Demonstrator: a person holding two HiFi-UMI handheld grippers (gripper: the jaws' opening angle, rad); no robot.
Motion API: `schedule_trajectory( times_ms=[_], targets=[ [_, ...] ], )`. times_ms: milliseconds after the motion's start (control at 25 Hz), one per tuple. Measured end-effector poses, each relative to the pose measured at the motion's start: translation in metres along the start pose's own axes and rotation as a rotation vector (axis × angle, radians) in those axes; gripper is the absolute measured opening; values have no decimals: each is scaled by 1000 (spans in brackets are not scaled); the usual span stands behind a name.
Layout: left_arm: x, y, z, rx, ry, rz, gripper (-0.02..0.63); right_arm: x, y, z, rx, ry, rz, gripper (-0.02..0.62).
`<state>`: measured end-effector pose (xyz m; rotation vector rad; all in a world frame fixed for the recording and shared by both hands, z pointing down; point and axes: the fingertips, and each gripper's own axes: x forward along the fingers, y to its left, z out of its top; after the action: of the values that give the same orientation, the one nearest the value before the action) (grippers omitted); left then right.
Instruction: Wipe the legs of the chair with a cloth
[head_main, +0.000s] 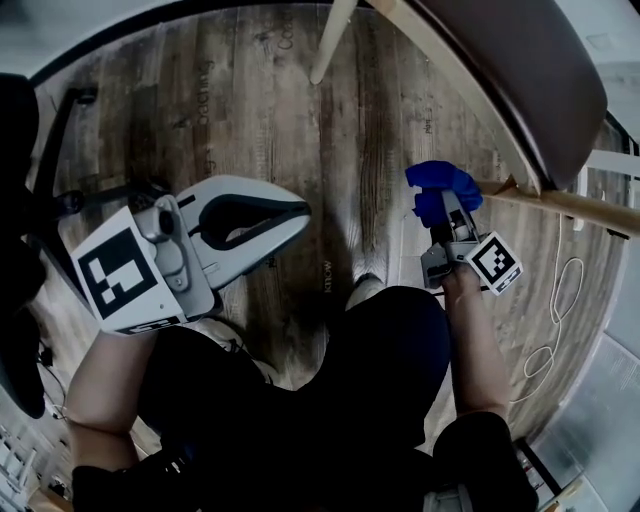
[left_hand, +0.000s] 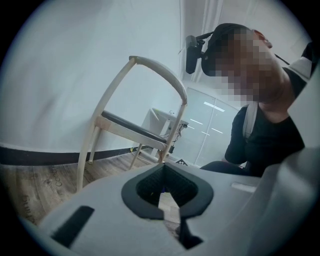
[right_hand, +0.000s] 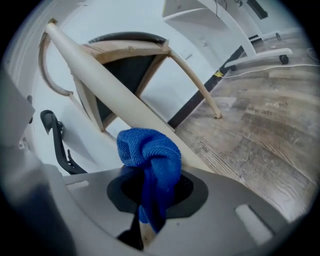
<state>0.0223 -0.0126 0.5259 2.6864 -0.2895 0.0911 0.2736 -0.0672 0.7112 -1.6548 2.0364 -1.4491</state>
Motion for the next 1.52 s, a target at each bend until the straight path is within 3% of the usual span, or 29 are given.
schedule_trajectory(
  times_ms=[360,680,960,1120,1200,1320,1440,1520],
  targets=[
    [2,-3,6,18,-13,-17,2,-50,87,65,-95,-71,106,75],
    [2,-4,10,33,-21,-15,2,-65,130,82,-91,-95,174,75],
    [1,-3,12,50,-29,12,2,-88,204,91,-355,-182,345,75],
    [-7,4,20,32,-67,89,2,-94,237,90,-497,-161,398,77],
    [-17,3,38,-1,-124,152,2,-99,250,94,-502,-123,390,77],
    [-46,-8,60,-76,-184,307,2,-121,276,96,-476,-8,355,77],
    [-76,-19,71,-91,-179,434,2,-141,306,96,-482,91,342,77],
    [-87,-30,66,-106,-132,453,2,-146,323,96,-503,150,332,77]
  ],
)
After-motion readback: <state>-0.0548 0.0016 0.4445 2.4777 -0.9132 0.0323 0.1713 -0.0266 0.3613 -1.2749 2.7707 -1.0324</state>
